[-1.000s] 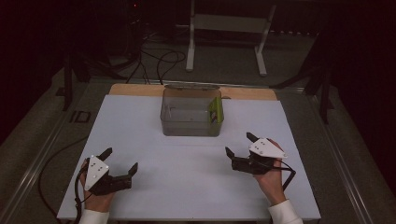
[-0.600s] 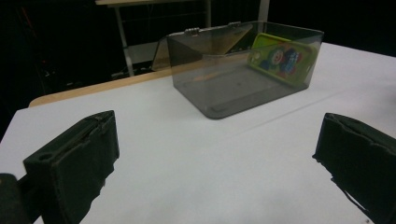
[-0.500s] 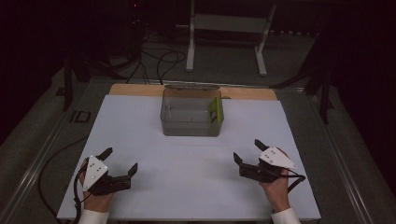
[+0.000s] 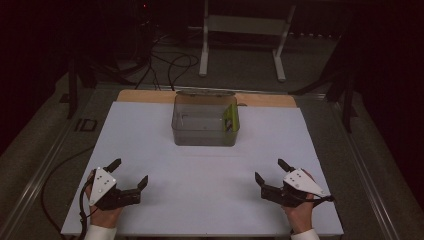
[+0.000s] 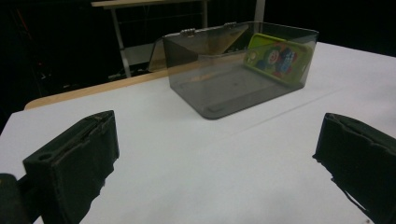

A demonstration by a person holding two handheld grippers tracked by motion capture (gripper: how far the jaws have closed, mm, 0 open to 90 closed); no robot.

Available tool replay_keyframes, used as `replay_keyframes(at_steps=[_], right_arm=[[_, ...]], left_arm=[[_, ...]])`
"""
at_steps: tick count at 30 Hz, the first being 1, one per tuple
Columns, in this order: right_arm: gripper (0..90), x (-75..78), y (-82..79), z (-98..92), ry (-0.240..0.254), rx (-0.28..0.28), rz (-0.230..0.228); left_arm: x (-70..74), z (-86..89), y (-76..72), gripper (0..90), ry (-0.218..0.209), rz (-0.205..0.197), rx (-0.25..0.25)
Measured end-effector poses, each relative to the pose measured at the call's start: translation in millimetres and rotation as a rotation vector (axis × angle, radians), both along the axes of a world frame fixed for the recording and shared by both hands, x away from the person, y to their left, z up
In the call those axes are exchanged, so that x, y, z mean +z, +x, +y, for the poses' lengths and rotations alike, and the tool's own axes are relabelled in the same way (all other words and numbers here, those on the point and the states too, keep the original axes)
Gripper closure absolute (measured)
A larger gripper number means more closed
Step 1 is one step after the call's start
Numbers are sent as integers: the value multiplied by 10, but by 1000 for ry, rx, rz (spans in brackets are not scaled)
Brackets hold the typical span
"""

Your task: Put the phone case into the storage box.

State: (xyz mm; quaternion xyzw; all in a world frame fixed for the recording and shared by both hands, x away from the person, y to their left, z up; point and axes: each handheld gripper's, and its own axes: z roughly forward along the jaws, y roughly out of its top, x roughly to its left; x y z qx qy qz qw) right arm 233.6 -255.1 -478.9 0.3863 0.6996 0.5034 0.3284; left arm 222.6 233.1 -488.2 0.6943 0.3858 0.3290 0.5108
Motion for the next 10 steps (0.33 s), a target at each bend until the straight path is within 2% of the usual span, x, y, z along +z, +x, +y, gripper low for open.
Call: replay_keyframes(at_steps=[4,10], right_arm=[[111,-29,-28,-37,11,-7,2],[110,-76,-60,-46,3,-6,15]], left_arm=[[-7,-4,4,2,-2,2,0],[-8,-3,6,2,3,6,3]])
